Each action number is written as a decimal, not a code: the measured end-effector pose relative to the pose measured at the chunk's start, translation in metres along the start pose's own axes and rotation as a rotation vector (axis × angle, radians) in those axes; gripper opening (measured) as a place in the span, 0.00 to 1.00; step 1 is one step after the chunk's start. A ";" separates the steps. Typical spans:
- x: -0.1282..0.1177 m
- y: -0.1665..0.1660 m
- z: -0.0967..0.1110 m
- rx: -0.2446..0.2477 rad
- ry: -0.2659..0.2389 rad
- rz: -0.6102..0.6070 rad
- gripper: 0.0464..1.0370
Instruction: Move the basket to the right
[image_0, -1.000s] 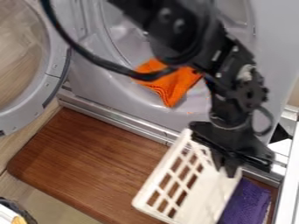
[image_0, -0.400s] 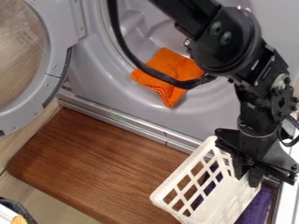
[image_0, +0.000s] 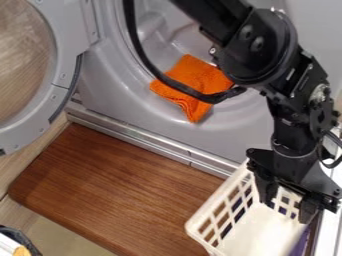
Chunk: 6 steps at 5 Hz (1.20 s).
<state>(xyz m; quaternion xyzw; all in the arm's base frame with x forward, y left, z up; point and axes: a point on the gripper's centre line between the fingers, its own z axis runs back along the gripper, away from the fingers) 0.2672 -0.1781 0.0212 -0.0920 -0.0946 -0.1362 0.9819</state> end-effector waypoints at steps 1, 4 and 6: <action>0.001 0.008 0.001 -0.031 0.006 0.018 0.97; -0.001 0.060 0.055 0.004 0.021 -0.075 0.96; -0.026 0.113 0.069 0.093 0.079 -0.150 0.96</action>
